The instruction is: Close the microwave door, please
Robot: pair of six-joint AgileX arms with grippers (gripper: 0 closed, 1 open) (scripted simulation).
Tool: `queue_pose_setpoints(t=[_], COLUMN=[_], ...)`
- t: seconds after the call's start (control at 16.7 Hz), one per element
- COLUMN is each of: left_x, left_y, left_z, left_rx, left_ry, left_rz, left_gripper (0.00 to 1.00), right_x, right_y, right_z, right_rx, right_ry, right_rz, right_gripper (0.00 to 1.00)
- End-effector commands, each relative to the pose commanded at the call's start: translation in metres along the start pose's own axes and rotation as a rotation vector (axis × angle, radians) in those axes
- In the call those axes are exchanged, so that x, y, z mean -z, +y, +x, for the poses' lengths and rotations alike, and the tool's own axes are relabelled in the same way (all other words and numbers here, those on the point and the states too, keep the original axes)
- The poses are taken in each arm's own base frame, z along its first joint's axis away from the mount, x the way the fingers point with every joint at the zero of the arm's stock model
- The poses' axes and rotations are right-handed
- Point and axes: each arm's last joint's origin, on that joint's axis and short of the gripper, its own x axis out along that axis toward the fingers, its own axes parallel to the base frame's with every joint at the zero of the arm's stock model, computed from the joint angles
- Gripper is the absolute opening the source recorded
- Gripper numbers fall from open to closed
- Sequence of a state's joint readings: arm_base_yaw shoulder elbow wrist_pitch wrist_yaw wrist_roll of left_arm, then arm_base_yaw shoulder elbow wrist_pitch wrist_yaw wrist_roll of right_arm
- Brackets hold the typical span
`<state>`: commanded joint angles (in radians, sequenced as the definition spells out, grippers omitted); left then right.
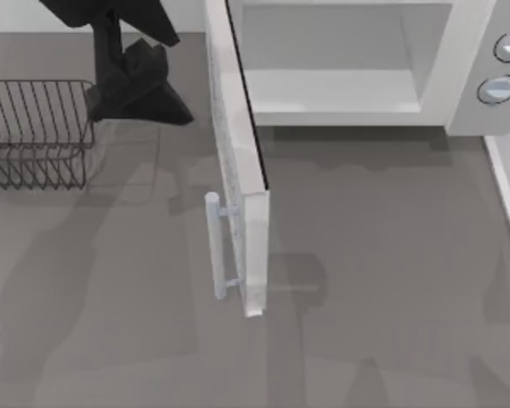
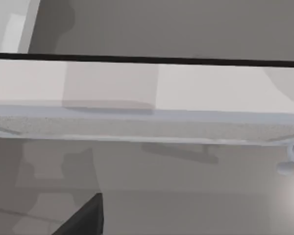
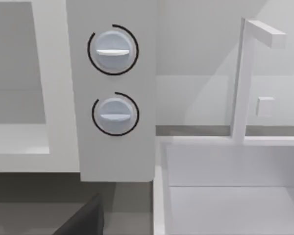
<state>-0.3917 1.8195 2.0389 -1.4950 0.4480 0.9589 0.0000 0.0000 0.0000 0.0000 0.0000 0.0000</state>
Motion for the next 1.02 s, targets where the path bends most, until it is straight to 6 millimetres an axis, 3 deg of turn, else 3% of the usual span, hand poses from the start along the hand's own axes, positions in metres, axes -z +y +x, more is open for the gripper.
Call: queue_pose_setpoints(t=[0.24, 0.72, 0.96, 1.02], left_x=[0.000, 0.000, 0.000, 0.000], left_y=[0.001, 0.000, 0.000, 0.000], left_z=[0.009, 0.078, 0.080, 0.080], left_rx=[-0.001, -0.001, 0.000, 0.000], left_ry=[0.000, -0.001, 0.000, 0.000], left_rz=[0.000, 0.000, 0.000, 0.000], left_gripper=[1.00, 1.00, 1.00, 0.92], right_x=[0.000, 0.000, 0.000, 0.000], right_y=[0.000, 0.000, 0.000, 0.000], right_z=[0.000, 0.000, 0.000, 0.000], right_rx=[0.000, 0.000, 0.000, 0.000], right_ry=[0.000, 0.000, 0.000, 0.000], right_rz=[0.000, 0.000, 0.000, 0.000], right_gripper=[1.00, 1.00, 1.00, 1.00])
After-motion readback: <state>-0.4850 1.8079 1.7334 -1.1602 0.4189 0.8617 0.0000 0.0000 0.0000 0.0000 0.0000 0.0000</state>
